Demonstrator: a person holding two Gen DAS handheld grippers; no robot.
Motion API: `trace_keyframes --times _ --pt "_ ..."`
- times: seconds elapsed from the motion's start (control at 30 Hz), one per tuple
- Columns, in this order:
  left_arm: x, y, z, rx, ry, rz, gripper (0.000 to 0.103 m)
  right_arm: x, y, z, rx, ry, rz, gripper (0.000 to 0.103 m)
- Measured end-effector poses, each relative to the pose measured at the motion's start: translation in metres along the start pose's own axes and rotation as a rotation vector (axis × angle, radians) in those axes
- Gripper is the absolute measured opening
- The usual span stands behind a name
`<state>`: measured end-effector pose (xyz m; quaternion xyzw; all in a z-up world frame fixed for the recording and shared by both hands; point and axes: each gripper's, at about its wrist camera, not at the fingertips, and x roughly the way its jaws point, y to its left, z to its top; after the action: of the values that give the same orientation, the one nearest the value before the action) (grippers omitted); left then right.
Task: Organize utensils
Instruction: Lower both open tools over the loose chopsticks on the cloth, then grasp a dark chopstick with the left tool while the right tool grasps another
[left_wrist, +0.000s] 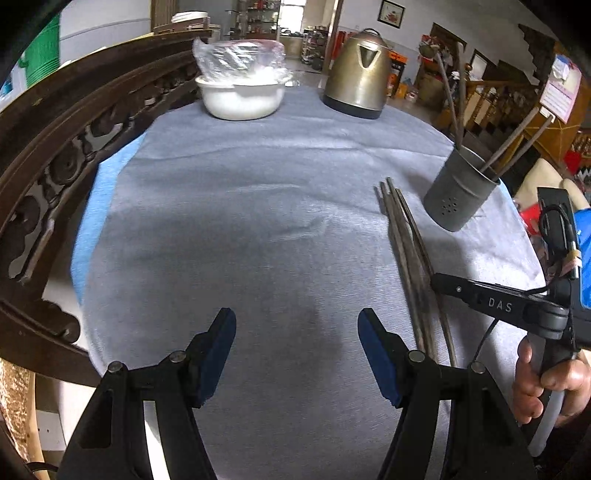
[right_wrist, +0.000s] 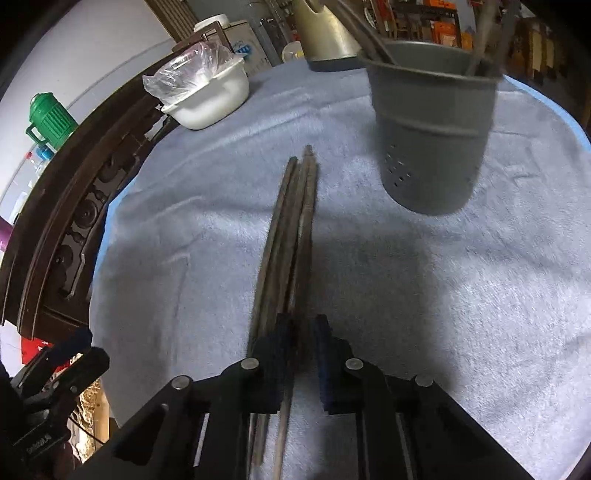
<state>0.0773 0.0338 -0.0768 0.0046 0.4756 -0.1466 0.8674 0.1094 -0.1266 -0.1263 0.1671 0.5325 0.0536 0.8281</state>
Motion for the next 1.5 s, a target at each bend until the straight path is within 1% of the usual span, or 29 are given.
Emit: trace_keyframes --times 0.07,0.13,0.2,0.23,0.27,0.33,0.47,0.77,0.9,1.0,1.07,1.27,1.33,1.5 --pt "0.005 -0.008 0.004 0.019 -0.002 -0.008 0.069 -0.005 -0.008 -0.002 0.016 -0.009 -0.003 0.015" --pt "0.013 -0.016 0.011 0.027 0.007 -0.031 0.069 -0.011 -0.019 -0.001 0.053 -0.019 0.026 0.015" --pt "0.023 -0.024 0.02 0.031 0.01 -0.076 0.069 -0.016 -0.023 0.001 0.066 -0.037 0.028 0.015" --pt "0.029 -0.028 0.024 0.037 0.014 -0.083 0.069 -0.019 -0.026 0.002 0.075 -0.047 0.047 0.015" --pt "0.035 -0.031 0.028 0.042 0.023 -0.086 0.069 -0.023 -0.028 0.002 0.082 -0.057 0.068 0.016" --pt "0.05 -0.04 0.035 0.048 0.044 -0.123 0.069 -0.027 -0.031 0.003 0.082 -0.077 0.089 0.016" --pt "0.071 -0.051 0.044 0.053 0.094 -0.154 0.069 -0.033 -0.039 0.001 0.083 -0.093 0.099 0.016" --pt "0.098 -0.058 0.058 0.059 0.143 -0.097 0.069 -0.036 -0.053 0.002 0.106 -0.108 0.137 0.016" --pt "0.102 -0.062 0.065 0.071 0.143 -0.093 0.069 -0.034 -0.057 0.002 0.114 -0.105 0.143 0.016" --pt "0.107 -0.064 0.069 0.085 0.142 -0.072 0.069 -0.035 -0.062 0.001 0.125 -0.106 0.149 0.016" --pt "0.107 -0.065 0.07 0.077 0.141 -0.077 0.069 -0.037 -0.064 0.001 0.129 -0.109 0.152 0.016" --pt "0.115 -0.066 0.079 0.08 0.14 -0.066 0.069 -0.034 -0.064 0.002 0.131 -0.109 0.154 0.016" --pt "0.114 -0.067 0.079 0.087 0.139 -0.056 0.072 -0.033 -0.062 0.001 0.126 -0.106 0.156 0.016" --pt "0.109 -0.06 0.075 0.074 0.151 -0.049 0.07 -0.029 -0.054 0.002 0.104 -0.093 0.166 0.016"
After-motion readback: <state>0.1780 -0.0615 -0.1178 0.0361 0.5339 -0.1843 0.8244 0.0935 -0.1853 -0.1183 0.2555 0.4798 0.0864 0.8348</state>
